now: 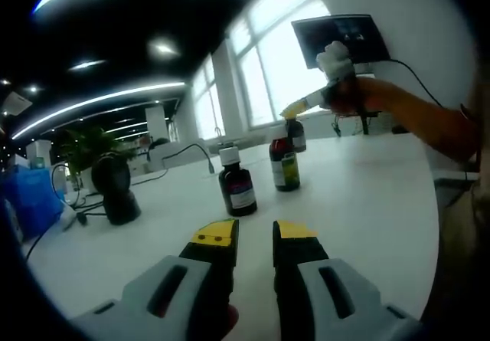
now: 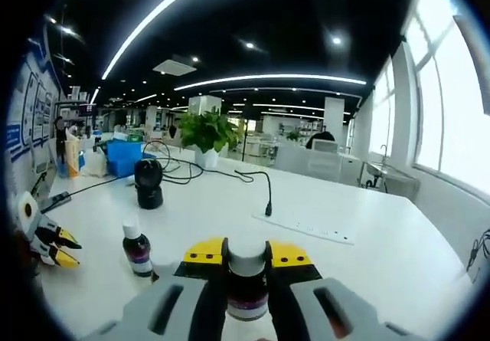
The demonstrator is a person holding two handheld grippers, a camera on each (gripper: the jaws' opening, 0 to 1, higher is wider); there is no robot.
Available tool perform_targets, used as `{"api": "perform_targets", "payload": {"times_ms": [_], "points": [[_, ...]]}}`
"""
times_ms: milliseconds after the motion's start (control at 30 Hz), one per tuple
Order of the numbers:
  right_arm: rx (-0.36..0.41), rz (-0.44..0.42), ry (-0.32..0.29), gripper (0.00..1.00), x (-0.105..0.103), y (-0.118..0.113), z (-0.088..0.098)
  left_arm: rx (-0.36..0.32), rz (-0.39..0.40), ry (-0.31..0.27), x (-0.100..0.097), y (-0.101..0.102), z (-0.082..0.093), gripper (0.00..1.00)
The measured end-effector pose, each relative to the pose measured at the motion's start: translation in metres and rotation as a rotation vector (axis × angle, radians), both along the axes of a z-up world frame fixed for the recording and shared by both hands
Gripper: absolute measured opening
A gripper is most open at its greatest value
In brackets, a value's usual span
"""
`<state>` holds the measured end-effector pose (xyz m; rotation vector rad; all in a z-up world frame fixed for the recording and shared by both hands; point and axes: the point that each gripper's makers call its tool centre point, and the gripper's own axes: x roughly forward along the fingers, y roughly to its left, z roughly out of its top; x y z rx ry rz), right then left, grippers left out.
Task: Rotate the medicine bottle to make it face forward pick up the medicine bottle inspect the drug traceability code place the medicine on the table
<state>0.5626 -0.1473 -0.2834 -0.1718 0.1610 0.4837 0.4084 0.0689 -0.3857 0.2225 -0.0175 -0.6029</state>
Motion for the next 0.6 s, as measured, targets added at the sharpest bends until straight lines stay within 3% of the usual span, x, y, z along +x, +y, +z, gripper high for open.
{"api": "perform_targets", "payload": {"times_ms": [600], "points": [[-0.013,0.061,-0.024,0.15,0.032,0.049,0.026,-0.001,-0.003,-0.001,0.000,0.000,0.000,0.10]]}}
